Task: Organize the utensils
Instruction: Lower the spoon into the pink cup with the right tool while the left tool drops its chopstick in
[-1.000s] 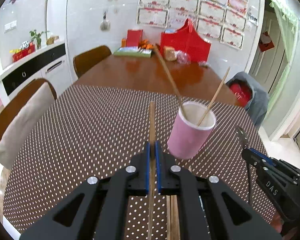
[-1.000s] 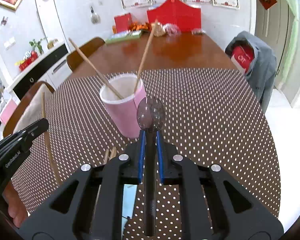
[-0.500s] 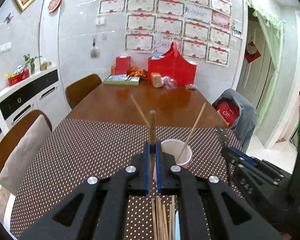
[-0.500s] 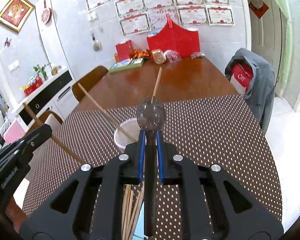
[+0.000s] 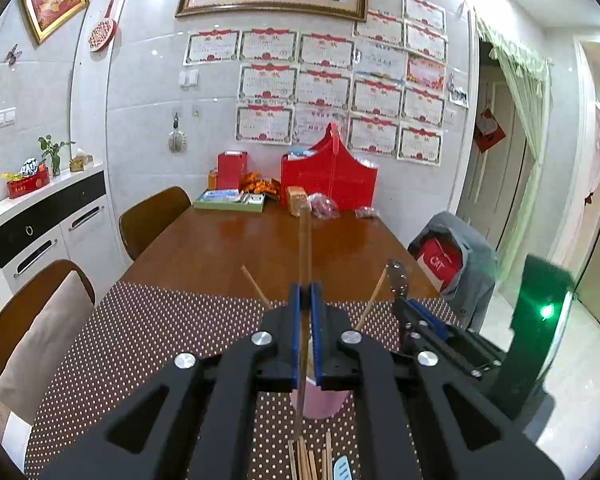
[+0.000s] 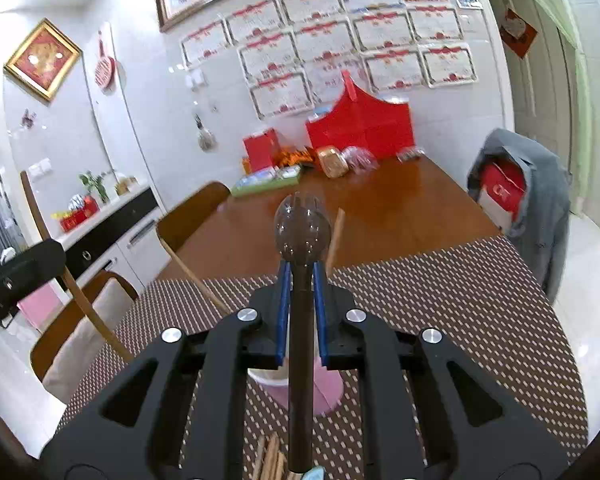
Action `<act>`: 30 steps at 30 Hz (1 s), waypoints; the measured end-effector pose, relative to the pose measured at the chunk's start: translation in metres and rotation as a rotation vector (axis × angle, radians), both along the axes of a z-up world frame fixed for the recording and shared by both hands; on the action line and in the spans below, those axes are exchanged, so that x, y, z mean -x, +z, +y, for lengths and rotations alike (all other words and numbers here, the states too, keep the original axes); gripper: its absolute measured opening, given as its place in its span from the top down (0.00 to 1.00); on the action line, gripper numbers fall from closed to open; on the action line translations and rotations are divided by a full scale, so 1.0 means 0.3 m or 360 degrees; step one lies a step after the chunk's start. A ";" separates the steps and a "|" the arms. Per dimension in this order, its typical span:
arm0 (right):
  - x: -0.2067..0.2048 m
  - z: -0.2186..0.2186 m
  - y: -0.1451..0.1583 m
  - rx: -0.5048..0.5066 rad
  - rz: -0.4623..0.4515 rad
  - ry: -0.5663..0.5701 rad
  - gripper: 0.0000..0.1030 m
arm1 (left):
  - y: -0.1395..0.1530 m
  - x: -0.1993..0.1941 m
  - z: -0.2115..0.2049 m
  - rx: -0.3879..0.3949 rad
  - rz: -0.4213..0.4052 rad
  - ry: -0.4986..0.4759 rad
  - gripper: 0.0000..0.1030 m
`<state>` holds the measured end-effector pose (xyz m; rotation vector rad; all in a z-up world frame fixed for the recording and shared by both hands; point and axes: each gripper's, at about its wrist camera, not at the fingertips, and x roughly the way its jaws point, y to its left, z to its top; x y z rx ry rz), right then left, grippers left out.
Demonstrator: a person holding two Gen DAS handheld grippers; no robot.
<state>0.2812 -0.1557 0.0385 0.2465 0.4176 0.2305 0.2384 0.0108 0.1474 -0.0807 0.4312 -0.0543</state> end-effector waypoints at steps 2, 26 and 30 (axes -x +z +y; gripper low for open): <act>-0.013 0.000 0.000 -0.0030 -0.0056 0.0010 0.88 | 0.019 -0.008 0.003 0.0014 -0.0023 0.0001 0.95; -0.192 -0.001 -0.093 -0.0161 -0.0357 0.0135 0.88 | 0.098 -0.250 0.030 0.0141 -0.0084 0.0015 0.95; -0.190 0.017 -0.125 -0.0121 -0.0411 0.0158 0.88 | 0.063 -0.300 0.044 0.0151 -0.0015 0.0045 0.95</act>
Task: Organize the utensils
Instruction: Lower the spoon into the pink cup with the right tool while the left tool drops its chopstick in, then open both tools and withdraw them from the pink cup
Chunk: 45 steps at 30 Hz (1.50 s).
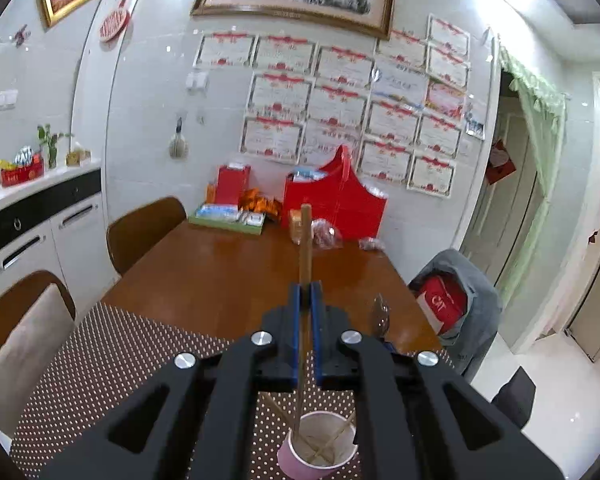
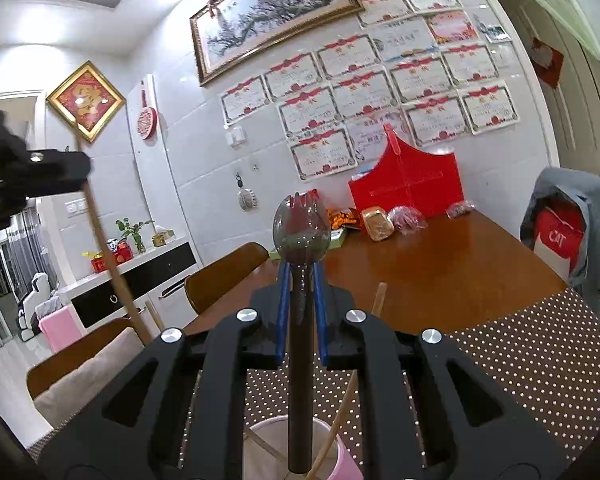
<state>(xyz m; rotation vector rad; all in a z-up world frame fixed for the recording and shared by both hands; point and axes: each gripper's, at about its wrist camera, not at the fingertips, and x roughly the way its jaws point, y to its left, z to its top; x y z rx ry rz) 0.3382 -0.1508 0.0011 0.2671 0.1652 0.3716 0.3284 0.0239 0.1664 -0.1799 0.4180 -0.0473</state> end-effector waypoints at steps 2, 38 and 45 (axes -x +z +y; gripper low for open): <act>-0.004 0.017 -0.026 0.0044 -0.0001 -0.0001 0.88 | -0.037 -0.033 0.004 0.0016 0.0075 -0.0016 0.95; 0.327 -0.096 -0.015 0.0113 0.0308 0.0118 0.57 | -0.328 0.146 -0.050 -0.0335 0.0311 -0.0051 0.55; 0.448 -0.101 0.051 0.0145 0.0220 0.0112 0.51 | -0.310 0.261 -0.058 -0.0328 0.0252 -0.0060 0.47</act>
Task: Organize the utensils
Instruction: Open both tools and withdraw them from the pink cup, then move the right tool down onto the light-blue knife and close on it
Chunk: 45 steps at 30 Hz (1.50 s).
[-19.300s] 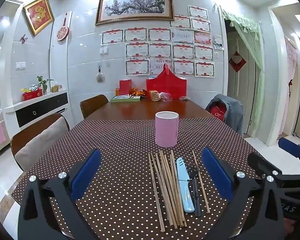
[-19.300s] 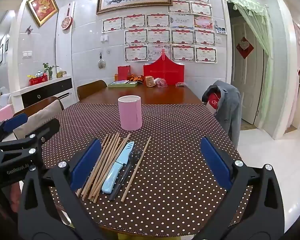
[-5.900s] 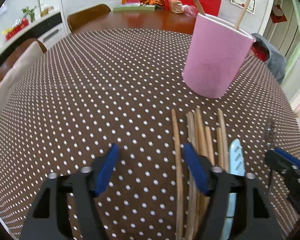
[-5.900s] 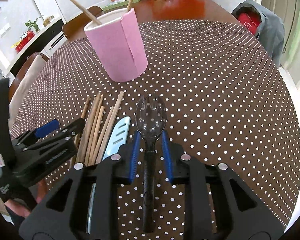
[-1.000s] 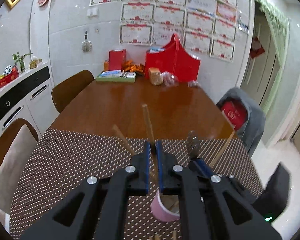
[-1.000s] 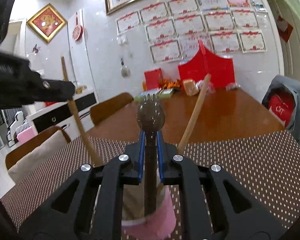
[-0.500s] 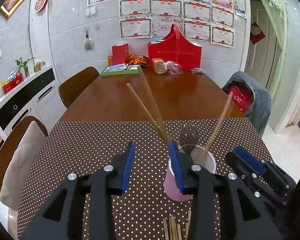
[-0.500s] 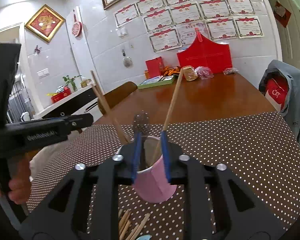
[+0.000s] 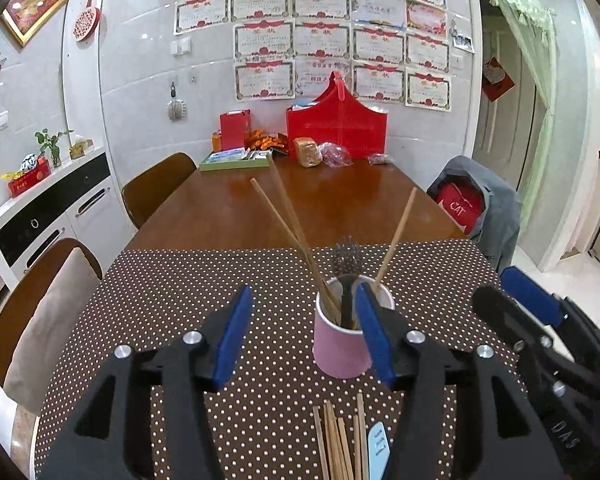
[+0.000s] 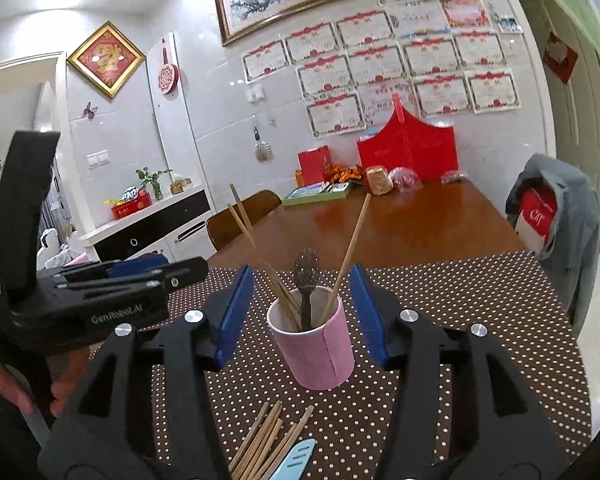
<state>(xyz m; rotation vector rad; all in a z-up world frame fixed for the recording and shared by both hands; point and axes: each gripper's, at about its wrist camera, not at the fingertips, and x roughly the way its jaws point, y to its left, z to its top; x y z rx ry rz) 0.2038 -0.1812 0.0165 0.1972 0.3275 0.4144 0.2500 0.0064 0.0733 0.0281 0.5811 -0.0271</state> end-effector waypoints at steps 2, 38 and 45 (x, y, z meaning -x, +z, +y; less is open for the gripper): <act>0.019 0.003 -0.001 0.0012 0.0026 0.0000 0.51 | -0.009 0.031 0.000 0.0000 0.0002 -0.0005 0.44; 0.166 0.206 -0.477 0.0638 0.0880 0.0135 0.51 | -0.492 0.193 0.138 0.0016 0.0483 0.0032 0.42; 0.246 0.222 -0.479 0.0647 0.0917 0.0138 0.51 | -0.524 0.242 0.149 0.0041 0.0532 0.0029 0.41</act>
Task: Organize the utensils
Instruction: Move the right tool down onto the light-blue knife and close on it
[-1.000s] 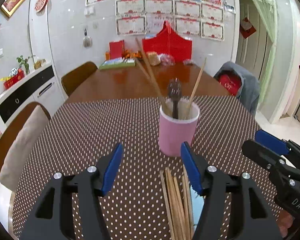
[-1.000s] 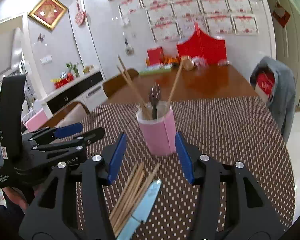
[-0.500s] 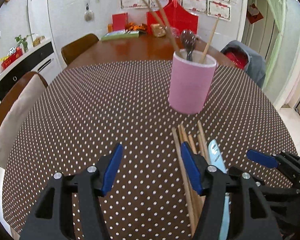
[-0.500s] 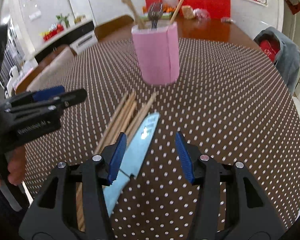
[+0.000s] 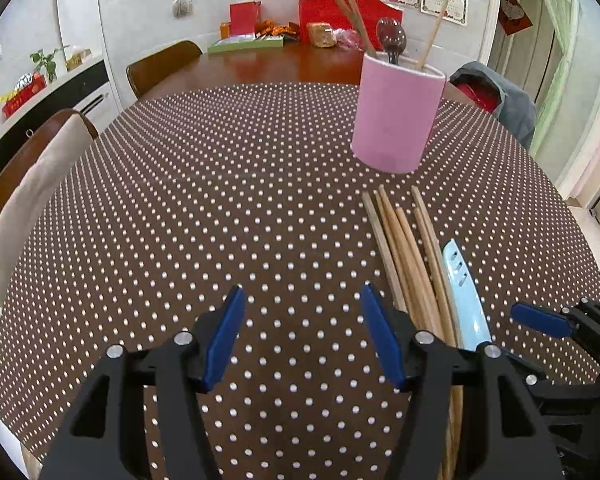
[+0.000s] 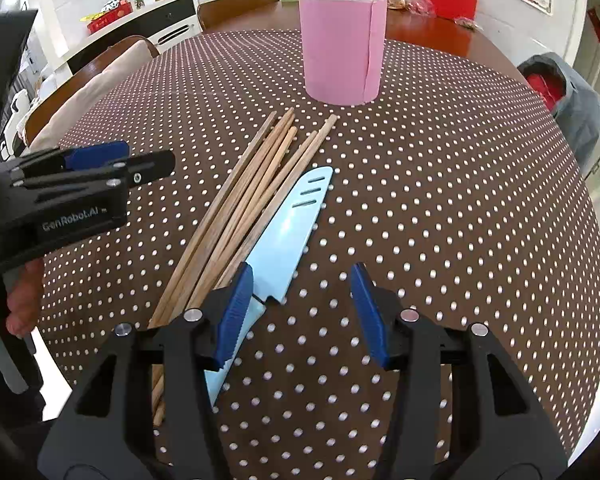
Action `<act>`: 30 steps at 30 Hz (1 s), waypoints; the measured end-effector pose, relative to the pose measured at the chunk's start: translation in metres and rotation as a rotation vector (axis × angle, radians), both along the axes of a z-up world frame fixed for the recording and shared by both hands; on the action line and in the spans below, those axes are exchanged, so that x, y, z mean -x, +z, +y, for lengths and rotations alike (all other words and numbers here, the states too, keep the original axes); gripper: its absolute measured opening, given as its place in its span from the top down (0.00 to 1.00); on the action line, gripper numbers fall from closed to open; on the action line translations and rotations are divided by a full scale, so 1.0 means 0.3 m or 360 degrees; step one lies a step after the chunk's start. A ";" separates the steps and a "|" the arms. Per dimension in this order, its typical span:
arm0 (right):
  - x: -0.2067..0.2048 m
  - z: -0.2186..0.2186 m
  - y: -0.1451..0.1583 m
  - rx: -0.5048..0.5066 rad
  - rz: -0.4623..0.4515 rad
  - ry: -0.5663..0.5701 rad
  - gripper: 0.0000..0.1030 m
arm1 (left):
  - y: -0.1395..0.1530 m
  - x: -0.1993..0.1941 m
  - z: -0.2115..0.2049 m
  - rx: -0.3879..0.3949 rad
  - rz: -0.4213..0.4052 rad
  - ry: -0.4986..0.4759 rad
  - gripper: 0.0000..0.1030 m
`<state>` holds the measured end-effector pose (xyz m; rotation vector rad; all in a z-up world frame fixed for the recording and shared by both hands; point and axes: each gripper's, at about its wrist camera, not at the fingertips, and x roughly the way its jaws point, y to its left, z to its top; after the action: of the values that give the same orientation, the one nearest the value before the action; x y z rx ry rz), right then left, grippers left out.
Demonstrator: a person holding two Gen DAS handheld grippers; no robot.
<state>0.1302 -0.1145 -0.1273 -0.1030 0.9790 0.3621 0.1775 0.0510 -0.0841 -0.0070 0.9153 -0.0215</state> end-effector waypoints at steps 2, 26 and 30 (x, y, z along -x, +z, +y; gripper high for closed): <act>-0.002 0.000 0.003 -0.0010 0.0009 -0.0007 0.51 | -0.005 0.008 0.001 0.0010 0.0012 0.0001 0.41; -0.213 0.029 0.000 0.0006 0.0188 -0.0084 0.74 | -0.010 -0.033 -0.034 0.0065 0.0067 -0.0044 0.38; -0.241 -0.016 0.006 -0.0023 0.0194 -0.0145 0.74 | -0.014 -0.055 -0.063 0.0042 0.0076 -0.0064 0.38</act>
<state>0.2025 -0.1194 -0.1255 -0.0234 1.0973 0.2941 0.1940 0.0322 -0.0883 -0.0136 0.9626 -0.0713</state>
